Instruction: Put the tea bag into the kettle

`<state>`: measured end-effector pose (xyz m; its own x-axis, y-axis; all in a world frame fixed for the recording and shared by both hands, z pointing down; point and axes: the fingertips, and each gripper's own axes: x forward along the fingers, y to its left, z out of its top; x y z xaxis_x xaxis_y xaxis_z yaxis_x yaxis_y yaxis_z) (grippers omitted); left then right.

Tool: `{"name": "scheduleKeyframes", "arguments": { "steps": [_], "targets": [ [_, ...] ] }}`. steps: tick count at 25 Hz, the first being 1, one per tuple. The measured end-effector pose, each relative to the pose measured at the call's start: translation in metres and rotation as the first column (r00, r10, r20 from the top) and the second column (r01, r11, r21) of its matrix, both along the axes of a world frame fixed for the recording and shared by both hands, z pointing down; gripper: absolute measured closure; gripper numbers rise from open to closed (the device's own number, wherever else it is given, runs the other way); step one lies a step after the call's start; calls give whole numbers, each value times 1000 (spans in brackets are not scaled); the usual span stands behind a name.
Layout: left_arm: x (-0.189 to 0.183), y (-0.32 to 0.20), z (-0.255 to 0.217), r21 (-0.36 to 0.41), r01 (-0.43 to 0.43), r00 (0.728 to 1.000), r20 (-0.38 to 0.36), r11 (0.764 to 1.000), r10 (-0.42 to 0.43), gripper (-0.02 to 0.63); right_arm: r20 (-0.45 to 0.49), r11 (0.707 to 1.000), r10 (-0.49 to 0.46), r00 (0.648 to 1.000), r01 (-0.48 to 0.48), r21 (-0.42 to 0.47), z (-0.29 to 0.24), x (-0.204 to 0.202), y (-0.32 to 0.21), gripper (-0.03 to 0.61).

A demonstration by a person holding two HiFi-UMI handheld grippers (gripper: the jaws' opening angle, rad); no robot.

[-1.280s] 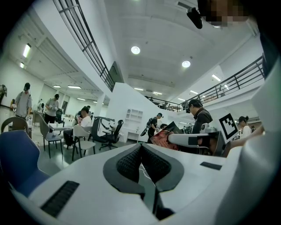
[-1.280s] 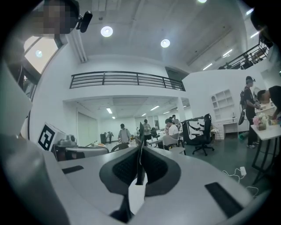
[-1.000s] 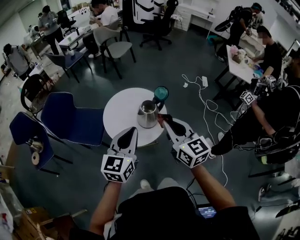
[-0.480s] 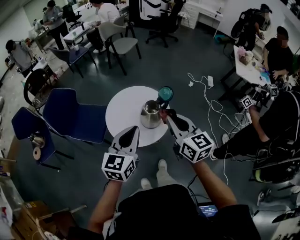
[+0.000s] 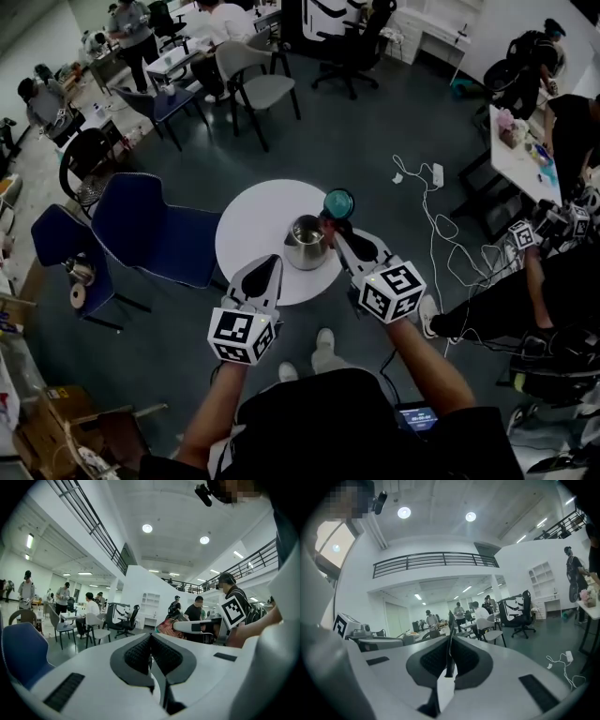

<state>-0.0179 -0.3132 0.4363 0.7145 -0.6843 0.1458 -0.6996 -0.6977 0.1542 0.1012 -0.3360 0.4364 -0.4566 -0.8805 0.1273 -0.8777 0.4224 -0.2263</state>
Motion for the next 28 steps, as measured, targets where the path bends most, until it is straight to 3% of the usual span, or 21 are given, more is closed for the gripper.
{"name": "scheduleKeyframes", "arguments": {
  "steps": [6, 15, 28],
  "targets": [
    [24, -25, 5, -14, 56, 998, 11, 998, -56, 598, -12, 999, -45, 999, 45, -31, 15, 24, -37, 557],
    [33, -52, 18, -35, 133, 991, 26, 991, -132, 598, -66, 987, -106, 992, 97, -127, 68, 33, -85, 557],
    [16, -77, 32, -67, 224, 974, 49, 972, -221, 598, -167, 954, -187, 968, 138, -268, 146, 16, -137, 557]
  ]
}}
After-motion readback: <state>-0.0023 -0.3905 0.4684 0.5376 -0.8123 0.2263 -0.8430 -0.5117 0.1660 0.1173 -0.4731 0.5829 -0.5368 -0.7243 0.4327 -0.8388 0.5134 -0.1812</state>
